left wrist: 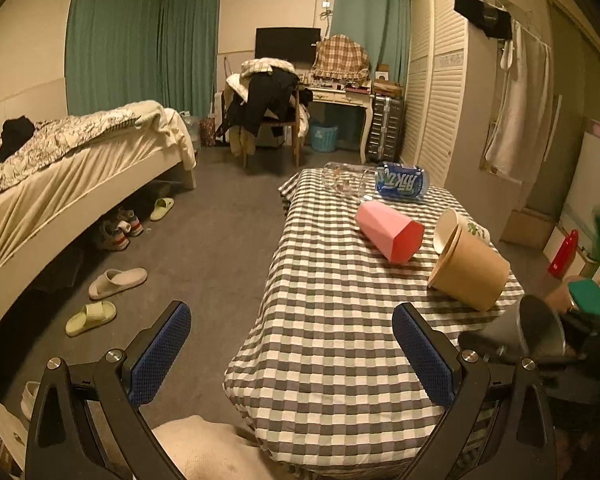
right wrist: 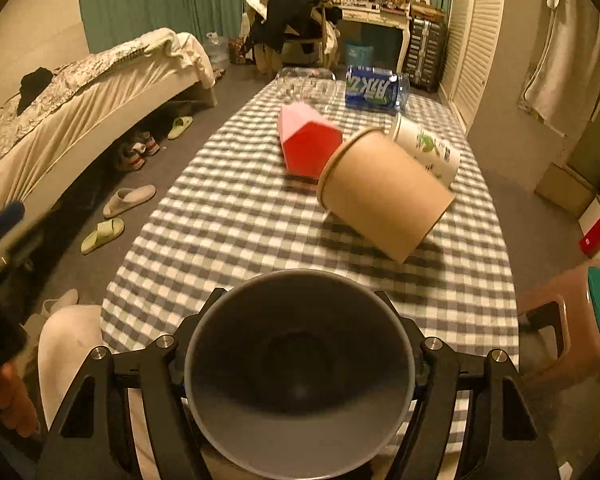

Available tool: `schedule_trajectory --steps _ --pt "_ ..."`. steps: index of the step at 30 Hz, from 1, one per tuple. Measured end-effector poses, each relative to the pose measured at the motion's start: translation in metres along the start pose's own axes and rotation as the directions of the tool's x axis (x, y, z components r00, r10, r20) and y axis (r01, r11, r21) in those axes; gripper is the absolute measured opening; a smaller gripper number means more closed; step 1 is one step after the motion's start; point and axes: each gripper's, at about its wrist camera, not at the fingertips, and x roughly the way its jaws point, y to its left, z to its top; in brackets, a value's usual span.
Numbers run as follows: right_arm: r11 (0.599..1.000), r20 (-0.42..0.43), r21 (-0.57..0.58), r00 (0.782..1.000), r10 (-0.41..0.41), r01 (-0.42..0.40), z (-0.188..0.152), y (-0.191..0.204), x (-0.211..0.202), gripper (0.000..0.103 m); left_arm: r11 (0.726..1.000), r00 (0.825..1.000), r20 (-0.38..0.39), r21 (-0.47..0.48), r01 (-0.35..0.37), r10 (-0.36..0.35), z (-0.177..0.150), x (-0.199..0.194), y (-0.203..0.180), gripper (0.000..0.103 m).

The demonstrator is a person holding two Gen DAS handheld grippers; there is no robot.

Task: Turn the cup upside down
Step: 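Lift the gray cup with the right gripper and turn its open end downward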

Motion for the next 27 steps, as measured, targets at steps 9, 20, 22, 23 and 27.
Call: schedule_trajectory --steps 9,20,22,23,27 --pt "0.999 0.027 -0.024 0.999 0.021 -0.020 0.019 0.008 0.001 0.070 1.000 1.000 -0.020 -0.018 0.000 0.000 -0.005 0.011 0.008 0.103" --pt "0.997 0.216 -0.058 0.975 -0.044 0.057 0.046 0.020 0.012 0.070 0.999 0.999 -0.033 -0.031 -0.015 0.014 -0.006 0.019 0.016 0.103" --pt "0.997 0.211 -0.054 0.977 -0.034 0.046 0.042 0.019 0.018 0.070 0.999 0.999 -0.034 -0.031 -0.021 0.020 -0.007 0.019 0.019 0.103" --pt "0.998 0.198 -0.049 0.980 -0.027 0.038 0.038 0.017 0.021 0.070 0.999 0.999 -0.033 -0.032 -0.024 0.023 -0.007 0.019 0.020 0.103" --pt "0.999 0.183 -0.046 0.983 -0.011 0.020 0.006 0.008 0.018 0.071 0.999 0.999 -0.033 -0.040 -0.036 0.034 -0.008 0.020 0.025 0.103"
